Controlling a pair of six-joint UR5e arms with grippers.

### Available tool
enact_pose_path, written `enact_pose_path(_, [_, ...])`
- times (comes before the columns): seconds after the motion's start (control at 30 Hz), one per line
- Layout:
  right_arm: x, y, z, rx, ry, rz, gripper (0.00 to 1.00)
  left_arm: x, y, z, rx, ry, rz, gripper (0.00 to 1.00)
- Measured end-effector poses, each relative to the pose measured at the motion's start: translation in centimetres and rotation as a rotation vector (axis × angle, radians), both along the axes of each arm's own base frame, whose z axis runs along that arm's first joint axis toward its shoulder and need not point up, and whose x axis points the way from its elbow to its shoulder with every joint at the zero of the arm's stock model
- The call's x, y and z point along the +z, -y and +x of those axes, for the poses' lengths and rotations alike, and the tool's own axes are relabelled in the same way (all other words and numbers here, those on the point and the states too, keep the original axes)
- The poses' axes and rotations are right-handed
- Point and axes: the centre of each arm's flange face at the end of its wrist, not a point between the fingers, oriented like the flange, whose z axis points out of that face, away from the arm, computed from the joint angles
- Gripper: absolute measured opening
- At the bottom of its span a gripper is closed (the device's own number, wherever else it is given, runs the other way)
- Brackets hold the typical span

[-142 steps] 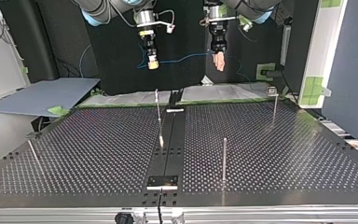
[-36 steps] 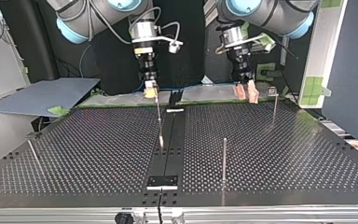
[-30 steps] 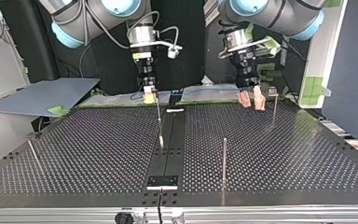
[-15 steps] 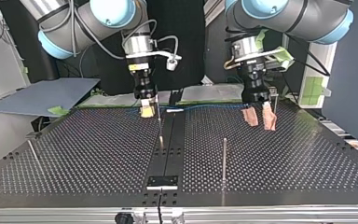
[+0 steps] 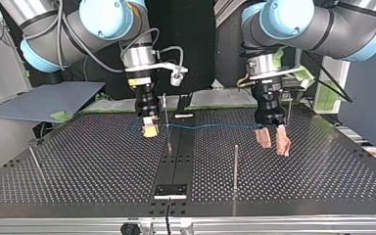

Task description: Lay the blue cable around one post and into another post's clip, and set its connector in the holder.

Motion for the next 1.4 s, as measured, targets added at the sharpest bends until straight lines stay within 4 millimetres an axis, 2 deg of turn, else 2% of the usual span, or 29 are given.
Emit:
enact_pose_path(0.53, [5.1,1.7,-0.4,0.013,0.015,-0.013,0.0,4.6,-0.7,2.3,-0.081,0.001,-0.039,1.0])
enact_pose_path(0.67, [5.5,2.6,-0.2,0.014,0.016,-0.017,0.0,4.6,-0.9,3.5,-0.078,-0.025,-0.025,1.0])
enact_pose_path(1.07, [3.9,6.5,1.2,0.013,-0.007,-0.002,0.0,3.6,-1.9,7.6,-0.053,-0.119,0.013,1.0])
enact_pose_path(1.4, [5.4,9.6,1.5,0.002,0.032,-0.049,0.0,3.3,-1.8,11.0,-0.066,-0.135,0.021,1.0])
